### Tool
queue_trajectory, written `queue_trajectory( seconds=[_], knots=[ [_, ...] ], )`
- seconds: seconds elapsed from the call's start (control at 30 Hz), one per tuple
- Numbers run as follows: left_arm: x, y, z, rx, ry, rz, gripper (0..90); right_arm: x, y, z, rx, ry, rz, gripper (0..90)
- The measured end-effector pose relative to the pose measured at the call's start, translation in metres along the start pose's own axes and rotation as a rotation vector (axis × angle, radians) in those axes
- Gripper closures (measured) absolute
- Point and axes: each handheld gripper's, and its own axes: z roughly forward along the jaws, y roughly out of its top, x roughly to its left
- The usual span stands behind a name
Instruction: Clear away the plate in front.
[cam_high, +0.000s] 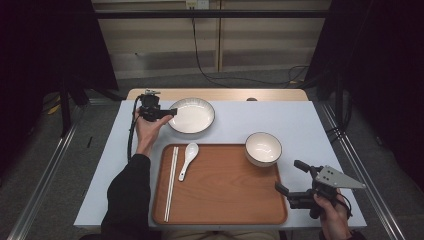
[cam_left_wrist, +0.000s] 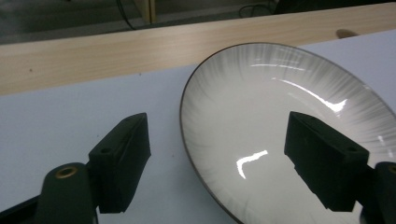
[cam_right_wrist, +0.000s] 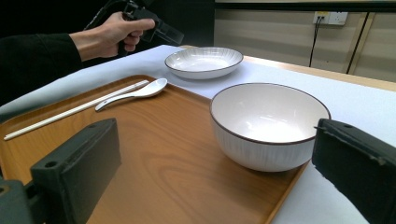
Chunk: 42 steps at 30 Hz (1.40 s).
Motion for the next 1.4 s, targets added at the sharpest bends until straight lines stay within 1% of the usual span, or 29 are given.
queue_trajectory(
  seconds=[0.03,0.07,0.13,0.17,0.23,0.27,0.33,0.37,0.4,0.43,0.5,0.57,0.6,0.67,0.7,0.73,0.77,0.8,0.87,0.93,1.0,1.03,1.1,1.13,1.17,1.2,1.23,1.33,1.4],
  knots=[
    [0.001,-0.002,0.003,0.008,-0.010,0.007,25.9,0.000,0.000,0.000,0.001,0.001,0.002,0.9],
    [0.002,-0.003,0.005,0.011,0.000,0.010,30.0,0.000,0.000,0.000,0.002,0.001,0.002,0.9],
    [0.004,-0.007,0.009,0.018,-0.015,-0.008,32.9,0.000,0.000,0.000,0.003,0.003,0.000,0.9],
    [0.004,-0.008,0.011,0.023,-0.005,-0.005,38.2,0.001,0.000,0.000,0.004,0.004,0.002,0.9],
    [0.004,-0.009,0.014,0.026,-0.017,-0.029,43.6,0.001,0.000,0.000,0.002,0.002,0.003,0.9],
    [0.005,-0.010,0.014,0.030,-0.017,-0.026,47.4,0.000,0.000,0.000,0.004,0.004,-0.001,0.9],
    [0.004,-0.011,0.018,0.036,-0.008,-0.041,48.1,0.000,0.000,0.000,0.002,0.004,0.002,0.9],
    [0.003,-0.011,0.020,0.036,-0.013,-0.048,48.1,0.000,0.000,-0.001,-0.001,0.003,0.002,0.9],
    [0.003,-0.012,0.021,0.034,-0.021,-0.065,50.6,0.000,0.000,-0.001,-0.008,0.003,-0.002,0.9],
    [0.002,-0.012,0.022,0.039,-0.003,-0.055,51.5,0.001,0.001,-0.002,-0.012,0.001,-0.002,0.9],
    [0.003,-0.013,0.025,0.055,0.001,-0.055,53.2,0.001,0.001,-0.001,-0.013,0.004,-0.005,0.9],
    [0.006,-0.016,0.027,0.051,-0.025,-0.093,55.3,0.001,0.001,-0.001,-0.014,0.006,-0.005,0.9],
    [0.006,-0.017,0.028,0.054,-0.022,-0.098,56.9,0.001,0.001,-0.001,-0.012,0.007,-0.005,0.9],
    [0.006,-0.019,0.031,0.071,-0.035,-0.104,58.0,0.001,0.001,-0.001,-0.014,0.005,-0.004,0.9],
    [0.006,-0.020,0.033,0.066,-0.032,-0.119,59.3,0.001,0.001,-0.001,-0.014,0.006,-0.005,0.9],
    [0.008,-0.021,0.034,0.067,-0.044,-0.146,61.8,0.001,0.001,-0.001,-0.014,0.007,-0.004,0.9],
    [0.010,-0.021,0.034,0.063,-0.054,-0.162,63.4,0.001,0.001,-0.001,-0.013,0.009,-0.005,0.9],
    [0.012,-0.022,0.033,0.064,-0.061,-0.164,65.5,0.001,0.001,-0.001,-0.013,0.003,-0.010,0.9],
    [0.015,-0.023,0.033,0.056,-0.084,-0.205,67.5,0.002,0.002,-0.002,-0.016,0.001,-0.030,0.9],
    [0.016,-0.024,0.034,0.054,-0.086,-0.229,68.7,0.003,0.002,-0.001,-0.014,0.007,-0.031,0.8],
    [0.019,-0.024,0.035,0.044,-0.101,-0.258,69.9,0.003,0.002,-0.001,-0.011,0.002,-0.023,0.8],
    [0.020,-0.025,0.034,0.042,-0.108,-0.268,71.2,0.002,0.002,-0.001,-0.016,0.006,-0.030,0.8],
    [0.020,-0.026,0.036,0.032,-0.101,-0.295,72.4,0.003,0.002,-0.001,-0.015,0.004,-0.027,0.8],
    [0.020,-0.026,0.037,0.029,-0.110,-0.325,72.6,0.003,0.002,-0.001,-0.012,0.002,-0.029,0.8],
    [0.022,-0.026,0.038,0.032,-0.119,-0.334,73.2,0.003,0.001,-0.001,-0.011,0.003,-0.027,0.8],
    [0.023,-0.027,0.039,0.018,-0.132,-0.374,73.9,0.003,0.002,-0.001,-0.013,0.005,-0.029,0.8],
    [0.024,-0.027,0.039,0.021,-0.149,-0.379,74.5,0.003,0.002,-0.001,-0.014,0.005,-0.032,0.8],
    [0.027,-0.028,0.040,0.019,-0.165,-0.402,76.2,0.002,0.002,-0.002,-0.017,0.005,-0.024,0.8],
    [0.029,-0.028,0.039,0.014,-0.169,-0.452,79.6,0.002,0.002,-0.001,-0.019,0.004,-0.022,0.8]
  ],
)
